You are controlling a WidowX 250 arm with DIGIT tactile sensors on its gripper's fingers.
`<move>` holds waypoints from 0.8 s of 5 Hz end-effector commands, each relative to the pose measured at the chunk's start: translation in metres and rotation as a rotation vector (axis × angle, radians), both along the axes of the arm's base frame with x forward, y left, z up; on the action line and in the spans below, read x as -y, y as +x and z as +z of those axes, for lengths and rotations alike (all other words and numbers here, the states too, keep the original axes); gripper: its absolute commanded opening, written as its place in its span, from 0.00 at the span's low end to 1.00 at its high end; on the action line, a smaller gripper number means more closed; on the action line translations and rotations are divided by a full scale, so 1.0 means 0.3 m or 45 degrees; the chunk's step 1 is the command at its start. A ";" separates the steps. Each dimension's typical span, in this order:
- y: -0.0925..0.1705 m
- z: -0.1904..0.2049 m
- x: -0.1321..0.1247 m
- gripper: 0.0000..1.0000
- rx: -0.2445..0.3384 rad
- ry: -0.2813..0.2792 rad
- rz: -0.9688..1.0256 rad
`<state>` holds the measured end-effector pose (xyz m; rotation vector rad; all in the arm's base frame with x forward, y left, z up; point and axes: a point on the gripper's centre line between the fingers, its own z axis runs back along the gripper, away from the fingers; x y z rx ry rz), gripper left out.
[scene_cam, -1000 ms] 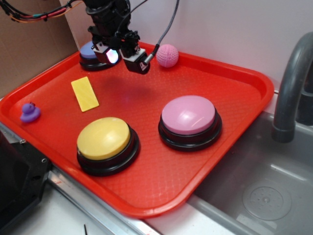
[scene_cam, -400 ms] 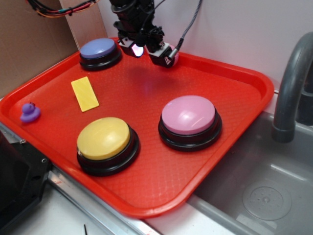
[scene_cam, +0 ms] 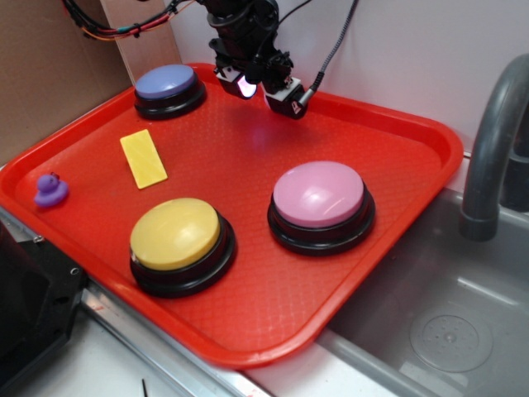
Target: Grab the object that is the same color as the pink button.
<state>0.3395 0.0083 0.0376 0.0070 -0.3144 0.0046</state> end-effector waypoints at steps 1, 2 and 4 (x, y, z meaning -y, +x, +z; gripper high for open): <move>0.062 0.038 0.010 0.28 0.094 0.018 -0.034; 0.065 0.023 0.009 0.09 0.091 0.009 -0.040; 0.021 0.060 0.023 0.00 0.111 0.027 -0.051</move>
